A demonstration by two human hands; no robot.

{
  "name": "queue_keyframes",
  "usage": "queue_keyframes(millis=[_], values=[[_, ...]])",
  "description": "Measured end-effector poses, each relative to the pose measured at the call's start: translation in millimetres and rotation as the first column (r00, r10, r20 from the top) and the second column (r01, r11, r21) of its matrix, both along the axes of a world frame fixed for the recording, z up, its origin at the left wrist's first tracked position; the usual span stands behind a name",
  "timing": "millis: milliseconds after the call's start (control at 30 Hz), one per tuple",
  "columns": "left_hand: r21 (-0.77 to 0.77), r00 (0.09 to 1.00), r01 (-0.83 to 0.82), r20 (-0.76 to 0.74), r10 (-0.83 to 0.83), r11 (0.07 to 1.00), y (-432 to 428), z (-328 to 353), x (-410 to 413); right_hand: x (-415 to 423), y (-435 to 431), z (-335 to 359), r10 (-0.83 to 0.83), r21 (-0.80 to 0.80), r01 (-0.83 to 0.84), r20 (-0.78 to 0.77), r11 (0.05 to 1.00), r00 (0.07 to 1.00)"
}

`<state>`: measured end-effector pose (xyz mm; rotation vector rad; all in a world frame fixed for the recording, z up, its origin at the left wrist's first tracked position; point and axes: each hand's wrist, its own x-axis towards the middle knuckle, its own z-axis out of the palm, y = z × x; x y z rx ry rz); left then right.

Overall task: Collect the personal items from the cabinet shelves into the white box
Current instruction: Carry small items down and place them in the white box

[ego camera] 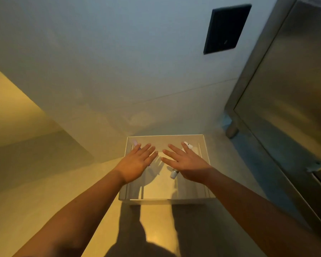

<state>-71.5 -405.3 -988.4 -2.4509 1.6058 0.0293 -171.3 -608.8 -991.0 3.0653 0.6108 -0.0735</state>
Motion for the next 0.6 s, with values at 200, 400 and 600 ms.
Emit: queue_keyframes(millis=[200, 400, 600], values=[[0.014, 0.999, 0.047, -0.016, -0.047, 0.999, -19, -24, 10, -4, -19, -49, -0.043, -0.002, 0.043, -0.060, 0.999, 0.997], [0.060, 0.999, 0.041, -0.025, -0.039, 0.997, -11, -51, 10, 8, -8, -69, -0.010, 0.008, 0.011, -0.116, 1.000, 0.993], [0.103, 1.000, 0.010, -0.021, -0.008, 0.995, -8, -60, 12, 22, -8, -74, -0.064, -0.055, 0.059, -0.097, 0.997, 0.993]])
